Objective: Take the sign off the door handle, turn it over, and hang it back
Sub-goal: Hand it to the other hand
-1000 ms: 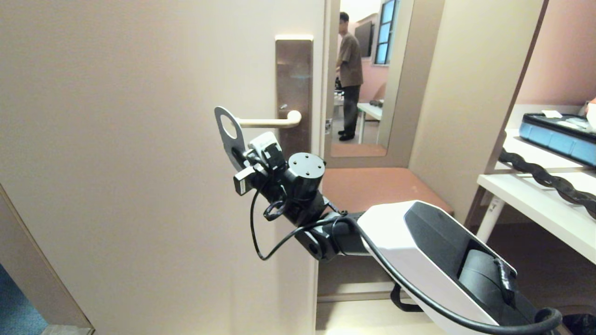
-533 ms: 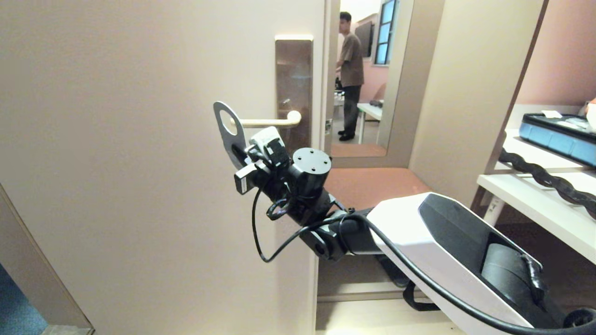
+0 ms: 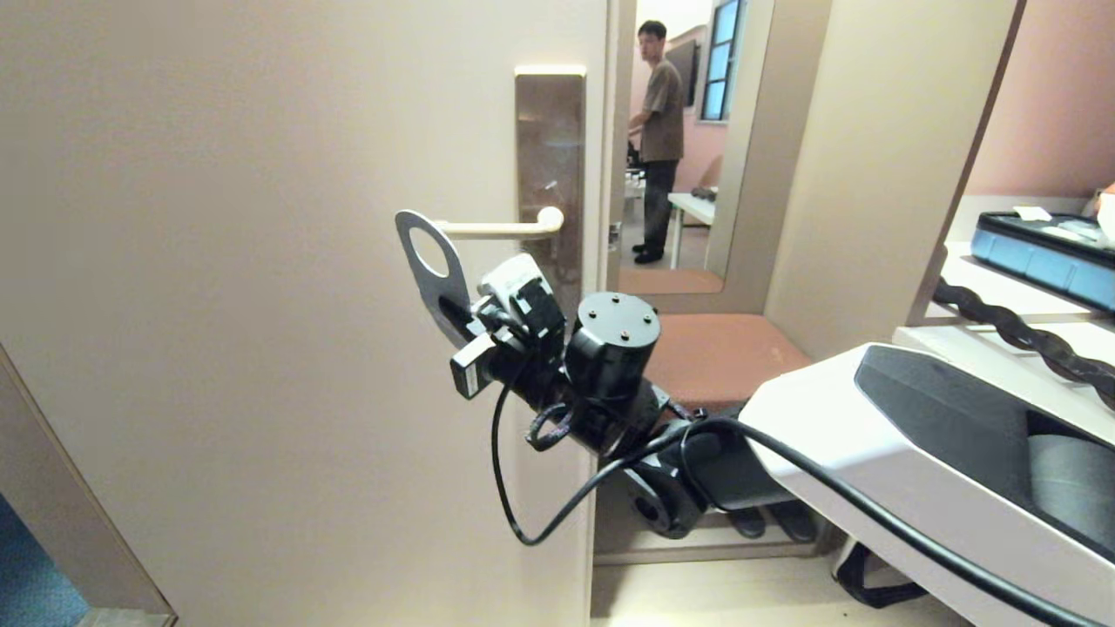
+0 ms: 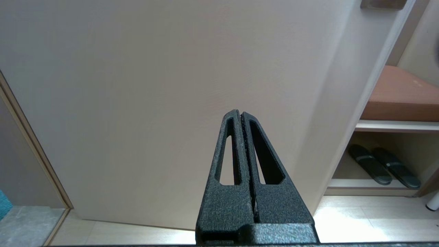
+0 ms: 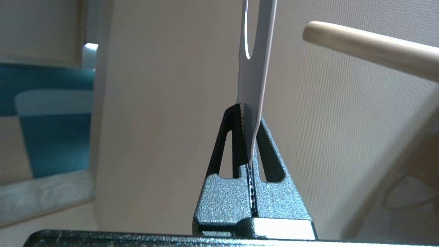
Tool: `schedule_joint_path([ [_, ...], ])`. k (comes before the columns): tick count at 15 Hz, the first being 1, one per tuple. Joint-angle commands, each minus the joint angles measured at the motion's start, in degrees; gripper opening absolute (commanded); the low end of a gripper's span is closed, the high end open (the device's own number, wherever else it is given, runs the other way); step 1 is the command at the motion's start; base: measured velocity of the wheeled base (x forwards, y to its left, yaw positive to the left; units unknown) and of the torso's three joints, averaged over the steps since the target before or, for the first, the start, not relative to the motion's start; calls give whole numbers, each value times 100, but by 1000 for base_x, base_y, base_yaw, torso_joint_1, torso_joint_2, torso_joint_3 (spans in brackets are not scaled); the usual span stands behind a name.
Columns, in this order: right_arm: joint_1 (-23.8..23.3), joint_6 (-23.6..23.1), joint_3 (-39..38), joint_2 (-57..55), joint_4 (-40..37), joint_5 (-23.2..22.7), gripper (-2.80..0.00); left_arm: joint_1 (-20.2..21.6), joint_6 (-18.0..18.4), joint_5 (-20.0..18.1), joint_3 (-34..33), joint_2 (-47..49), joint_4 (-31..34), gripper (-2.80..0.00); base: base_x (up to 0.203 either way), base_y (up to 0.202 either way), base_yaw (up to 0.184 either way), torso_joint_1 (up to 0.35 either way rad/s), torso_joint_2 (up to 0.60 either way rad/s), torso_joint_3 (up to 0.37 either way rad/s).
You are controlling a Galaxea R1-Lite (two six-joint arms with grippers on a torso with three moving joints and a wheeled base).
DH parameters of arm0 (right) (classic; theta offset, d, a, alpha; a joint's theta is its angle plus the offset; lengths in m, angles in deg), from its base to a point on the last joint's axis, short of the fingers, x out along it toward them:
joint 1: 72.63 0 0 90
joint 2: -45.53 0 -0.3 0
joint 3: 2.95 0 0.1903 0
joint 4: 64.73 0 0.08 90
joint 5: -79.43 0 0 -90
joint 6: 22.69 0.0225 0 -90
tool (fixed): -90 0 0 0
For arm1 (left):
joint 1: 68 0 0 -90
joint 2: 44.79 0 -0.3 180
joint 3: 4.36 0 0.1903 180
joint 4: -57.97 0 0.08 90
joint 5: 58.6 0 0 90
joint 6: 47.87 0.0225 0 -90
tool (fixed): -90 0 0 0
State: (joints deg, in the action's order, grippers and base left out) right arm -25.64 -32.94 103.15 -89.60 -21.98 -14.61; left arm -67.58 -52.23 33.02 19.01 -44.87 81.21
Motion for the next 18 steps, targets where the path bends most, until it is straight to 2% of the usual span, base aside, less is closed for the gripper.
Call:
schedule_joint_path([
  [1, 28, -36, -854, 709, 175, -14, -280, 2, -4, 5, 0, 7, -4, -280, 0, 0, 0, 0, 0, 0],
  [10, 22, -393, -3171, 2345, 329, 98, -280, 2, -4, 5, 0, 7, -4, -280, 0, 0, 0, 0, 0, 0],
  [14, 20, -520, -4065, 2927, 746, 562, -280, 2, -4, 5, 0, 7, -4, -280, 0, 0, 0, 0, 0, 0],
  [18, 20, -610, -4829, 3563, 797, 999, -280, 2, -4, 5, 0, 7, -4, -280, 0, 0, 0, 0, 0, 0],
])
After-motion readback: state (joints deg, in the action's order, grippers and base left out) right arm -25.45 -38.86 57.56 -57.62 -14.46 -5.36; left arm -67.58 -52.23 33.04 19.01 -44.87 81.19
